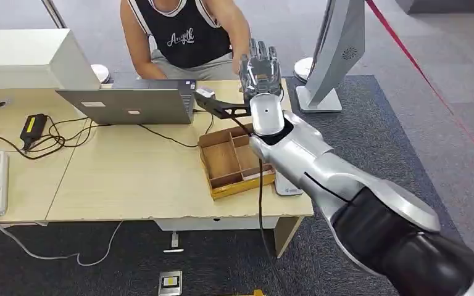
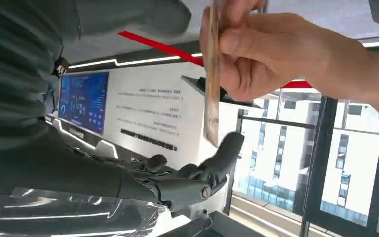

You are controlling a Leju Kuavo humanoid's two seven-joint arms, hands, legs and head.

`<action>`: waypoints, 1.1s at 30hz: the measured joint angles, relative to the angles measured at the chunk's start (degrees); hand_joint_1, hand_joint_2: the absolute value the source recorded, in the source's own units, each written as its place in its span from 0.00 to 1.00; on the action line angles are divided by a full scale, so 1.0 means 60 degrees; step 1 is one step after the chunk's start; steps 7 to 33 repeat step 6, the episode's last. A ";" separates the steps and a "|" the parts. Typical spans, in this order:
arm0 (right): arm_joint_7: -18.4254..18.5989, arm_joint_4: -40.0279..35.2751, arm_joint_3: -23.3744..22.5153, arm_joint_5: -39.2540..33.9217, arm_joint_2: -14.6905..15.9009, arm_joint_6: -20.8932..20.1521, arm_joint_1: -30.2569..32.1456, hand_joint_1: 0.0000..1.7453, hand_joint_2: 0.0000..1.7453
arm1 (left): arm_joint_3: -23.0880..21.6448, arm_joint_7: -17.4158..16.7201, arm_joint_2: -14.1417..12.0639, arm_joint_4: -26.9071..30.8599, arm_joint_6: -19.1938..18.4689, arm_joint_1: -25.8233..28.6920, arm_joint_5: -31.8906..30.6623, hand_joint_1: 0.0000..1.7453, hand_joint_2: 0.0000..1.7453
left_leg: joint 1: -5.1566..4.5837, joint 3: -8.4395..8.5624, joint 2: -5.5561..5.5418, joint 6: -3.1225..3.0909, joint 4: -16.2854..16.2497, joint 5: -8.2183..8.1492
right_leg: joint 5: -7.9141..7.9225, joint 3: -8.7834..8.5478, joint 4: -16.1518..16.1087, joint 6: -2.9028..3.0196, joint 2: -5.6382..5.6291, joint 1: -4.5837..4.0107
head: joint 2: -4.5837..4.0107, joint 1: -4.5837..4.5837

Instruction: Pass the card to the sensor for recognition and then transmit it.

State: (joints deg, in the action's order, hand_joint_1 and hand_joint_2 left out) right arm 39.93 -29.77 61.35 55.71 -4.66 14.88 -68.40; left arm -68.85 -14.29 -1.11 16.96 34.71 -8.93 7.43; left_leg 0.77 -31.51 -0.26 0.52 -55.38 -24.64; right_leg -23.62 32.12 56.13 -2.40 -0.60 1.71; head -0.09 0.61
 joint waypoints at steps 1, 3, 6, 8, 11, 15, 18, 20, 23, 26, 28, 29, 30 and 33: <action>0.0000 -0.0004 0.0015 0.0029 0.0011 0.0000 0.0001 0.00 1.00 | 0.0000 -0.0011 0.0000 0.0000 0.0018 0.0004 -0.0007 0.00 0.00 | 0.0000 0.0000 0.0000 0.0000 0.0000 0.0000 | 0.0000 0.0000 0.0001 0.0000 0.0000 0.0000 | 0.0004 -0.0004; 0.0000 -0.0026 0.0051 0.0131 0.0040 0.0000 0.0001 0.00 0.00 | 0.0000 -0.0011 0.0000 0.0000 0.0033 0.0013 -0.0018 0.00 0.00 | 0.0000 0.0000 0.0000 0.0000 0.0000 -0.0001 | 0.0000 0.0001 0.0000 0.0000 0.0000 0.0000 | 0.0000 -0.0004; 0.0004 -0.0106 0.0047 0.0153 0.0127 0.0007 0.0003 0.00 0.00 | 0.0000 -0.0018 0.0000 0.0000 0.0040 0.0035 -0.0029 0.00 0.00 | 0.0000 0.0000 0.0001 0.0000 -0.0001 -0.0001 | -0.0001 0.0002 -0.0001 0.0000 0.0000 0.0000 | 0.0003 0.0000; 0.0004 -0.0106 0.0047 0.0153 0.0127 0.0007 0.0003 0.00 0.00 | 0.0000 -0.0018 0.0000 0.0000 0.0040 0.0035 -0.0029 0.00 0.00 | 0.0000 0.0000 0.0001 0.0000 -0.0001 -0.0001 | -0.0001 0.0002 -0.0001 0.0000 0.0000 0.0000 | 0.0003 0.0000; 0.0004 -0.0106 0.0047 0.0153 0.0127 0.0007 0.0003 0.00 0.00 | 0.0000 -0.0018 0.0000 0.0000 0.0040 0.0035 -0.0029 0.00 0.00 | 0.0000 0.0000 0.0001 0.0000 -0.0001 -0.0001 | -0.0001 0.0002 -0.0001 0.0000 0.0000 0.0000 | 0.0003 0.0000; 0.0004 -0.0106 0.0047 0.0153 0.0127 0.0007 0.0003 0.00 0.00 | 0.0000 -0.0018 0.0000 0.0000 0.0040 0.0035 -0.0029 0.00 0.00 | 0.0000 0.0000 0.0001 0.0000 -0.0001 -0.0001 | -0.0001 0.0002 -0.0001 0.0000 0.0000 0.0000 | 0.0003 0.0000; 0.0004 -0.0106 0.0047 0.0153 0.0127 0.0007 0.0003 0.00 0.00 | 0.0000 -0.0018 0.0000 0.0000 0.0040 0.0035 -0.0029 0.00 0.00 | 0.0000 0.0000 0.0001 0.0000 -0.0001 -0.0001 | -0.0001 0.0002 -0.0001 0.0000 0.0000 0.0000 | 0.0003 0.0000; 0.0004 -0.0106 0.0047 0.0153 0.0127 0.0007 0.0003 0.00 0.00 | 0.0000 -0.0018 0.0000 0.0000 0.0040 0.0035 -0.0029 0.00 0.00 | 0.0000 0.0000 0.0001 0.0000 -0.0001 -0.0001 | -0.0001 0.0002 -0.0001 0.0000 0.0000 0.0000 | 0.0003 0.0000; 0.0004 -0.0106 0.0047 0.0153 0.0127 0.0007 0.0003 0.00 0.00 | 0.0000 -0.0018 0.0000 0.0000 0.0040 0.0035 -0.0029 0.00 0.00 | 0.0000 0.0000 0.0001 0.0000 -0.0001 -0.0001 | -0.0001 0.0002 -0.0001 0.0000 0.0000 0.0000 | 0.0003 0.0000; 0.0004 -0.0106 0.0047 0.0153 0.0127 0.0007 0.0003 0.00 0.00 | 0.0000 -0.0018 0.0000 0.0000 0.0040 0.0035 -0.0029 0.00 0.00 | 0.0000 0.0000 0.0001 0.0000 -0.0001 -0.0001 | -0.0001 0.0002 -0.0001 0.0000 0.0000 0.0000 | 0.0003 0.0000; 0.0004 -0.0106 0.0047 0.0153 0.0127 0.0007 0.0003 0.00 0.00 | 0.0000 -0.0018 0.0000 0.0000 0.0040 0.0035 -0.0029 0.00 0.00 | 0.0000 0.0000 0.0001 0.0000 -0.0001 -0.0001 | -0.0001 0.0002 -0.0001 0.0000 0.0000 0.0000 | 0.0003 0.0000; 0.0004 -0.0106 0.0047 0.0153 0.0127 0.0007 0.0003 0.00 0.00 | 0.0000 -0.0018 0.0000 0.0000 0.0040 0.0035 -0.0029 0.00 0.00 | 0.0000 0.0000 0.0001 0.0000 -0.0001 -0.0001 | -0.0001 0.0002 -0.0001 0.0000 0.0000 0.0000 | 0.0003 0.0000; 0.0004 -0.0106 0.0047 0.0153 0.0127 0.0007 0.0003 0.00 0.00 | 0.0000 -0.0018 0.0000 0.0000 0.0040 0.0035 -0.0029 0.00 0.00 | 0.0000 0.0000 0.0001 0.0000 -0.0001 -0.0001 | -0.0001 0.0002 -0.0001 0.0000 0.0000 0.0000 | 0.0003 0.0000; 0.0004 -0.0106 0.0047 0.0153 0.0127 0.0007 0.0003 0.00 0.00 | 0.0000 -0.0018 0.0000 0.0000 0.0040 0.0035 -0.0029 0.00 0.00 | 0.0000 0.0000 0.0001 0.0000 -0.0001 -0.0001 | -0.0001 0.0002 -0.0001 0.0000 0.0000 0.0000 | 0.0003 0.0000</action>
